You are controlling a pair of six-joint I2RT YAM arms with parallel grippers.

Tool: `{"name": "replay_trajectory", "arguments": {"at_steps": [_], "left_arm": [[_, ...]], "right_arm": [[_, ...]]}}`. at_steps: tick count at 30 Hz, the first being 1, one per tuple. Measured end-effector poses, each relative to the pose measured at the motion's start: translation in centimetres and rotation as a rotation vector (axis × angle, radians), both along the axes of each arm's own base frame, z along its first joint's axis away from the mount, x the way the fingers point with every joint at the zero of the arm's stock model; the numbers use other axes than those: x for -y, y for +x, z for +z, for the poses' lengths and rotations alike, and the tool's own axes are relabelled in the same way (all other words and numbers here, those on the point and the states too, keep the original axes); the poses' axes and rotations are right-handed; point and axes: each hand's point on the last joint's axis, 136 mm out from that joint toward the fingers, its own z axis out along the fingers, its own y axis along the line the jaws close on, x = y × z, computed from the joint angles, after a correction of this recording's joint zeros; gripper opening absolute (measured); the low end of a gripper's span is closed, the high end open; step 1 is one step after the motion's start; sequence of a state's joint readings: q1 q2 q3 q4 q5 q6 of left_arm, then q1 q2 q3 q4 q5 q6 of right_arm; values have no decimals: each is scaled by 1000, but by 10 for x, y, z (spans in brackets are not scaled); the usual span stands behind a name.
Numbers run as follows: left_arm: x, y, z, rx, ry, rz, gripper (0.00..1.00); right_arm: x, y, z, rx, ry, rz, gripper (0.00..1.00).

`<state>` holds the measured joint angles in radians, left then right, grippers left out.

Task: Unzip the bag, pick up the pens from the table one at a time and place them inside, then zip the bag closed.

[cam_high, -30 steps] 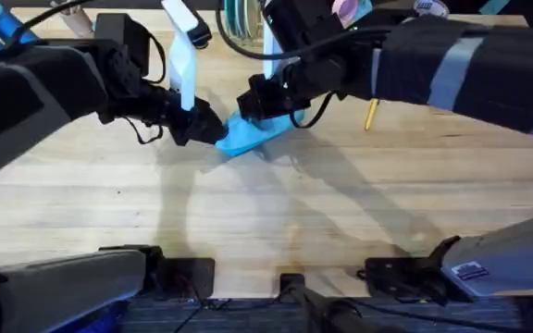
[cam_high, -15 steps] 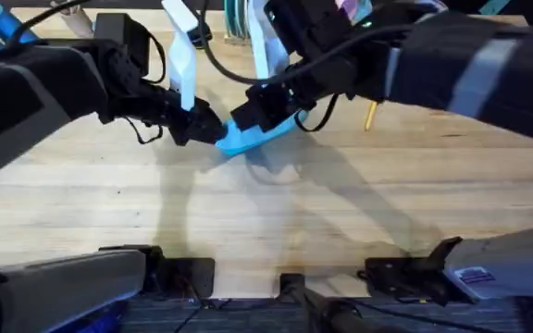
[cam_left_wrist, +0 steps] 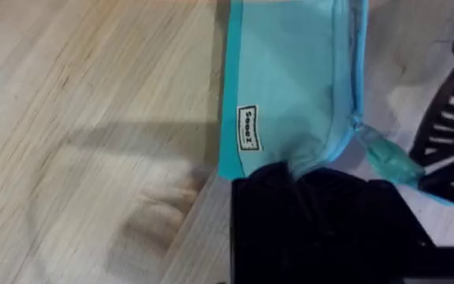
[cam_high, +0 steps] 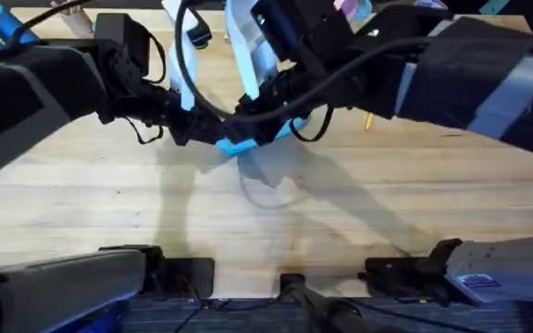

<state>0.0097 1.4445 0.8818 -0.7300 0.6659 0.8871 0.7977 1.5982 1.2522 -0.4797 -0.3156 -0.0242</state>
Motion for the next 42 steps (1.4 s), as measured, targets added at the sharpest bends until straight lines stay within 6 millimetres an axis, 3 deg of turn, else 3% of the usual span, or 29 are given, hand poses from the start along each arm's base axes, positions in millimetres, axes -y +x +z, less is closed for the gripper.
{"name": "replay_trajectory", "arguments": {"at_steps": [7,8,9,12,13,17,23,26,27,28,42], "left_arm": [[-1,3,0,12,4,3,42],[-1,4,1,16,4,2,42],[-1,3,1,16,4,2,42],[-1,4,1,16,4,2,42],[-1,3,1,16,4,2,42],[-1,4,1,16,4,2,42],[-1,4,1,17,4,1,68],[2,3,2,19,-11,-4,479],[4,3,4,19,-25,-7,936],[4,3,4,18,-27,-7,978],[6,-9,10,-56,-41,-9,993]], "right_arm": [[-9,-1,5,42,24,39,35],[-12,-4,7,41,36,53,89],[-13,-15,10,36,36,98,501],[1,-19,16,54,7,113,925],[8,-18,20,72,-3,110,977],[41,-11,42,154,-40,78,996],[74,11,65,256,-51,-5,996],[83,22,66,271,-62,-38,996],[89,28,66,276,-71,-59,996],[91,29,65,276,-75,-64,996],[95,25,67,308,-122,7,992]]}}
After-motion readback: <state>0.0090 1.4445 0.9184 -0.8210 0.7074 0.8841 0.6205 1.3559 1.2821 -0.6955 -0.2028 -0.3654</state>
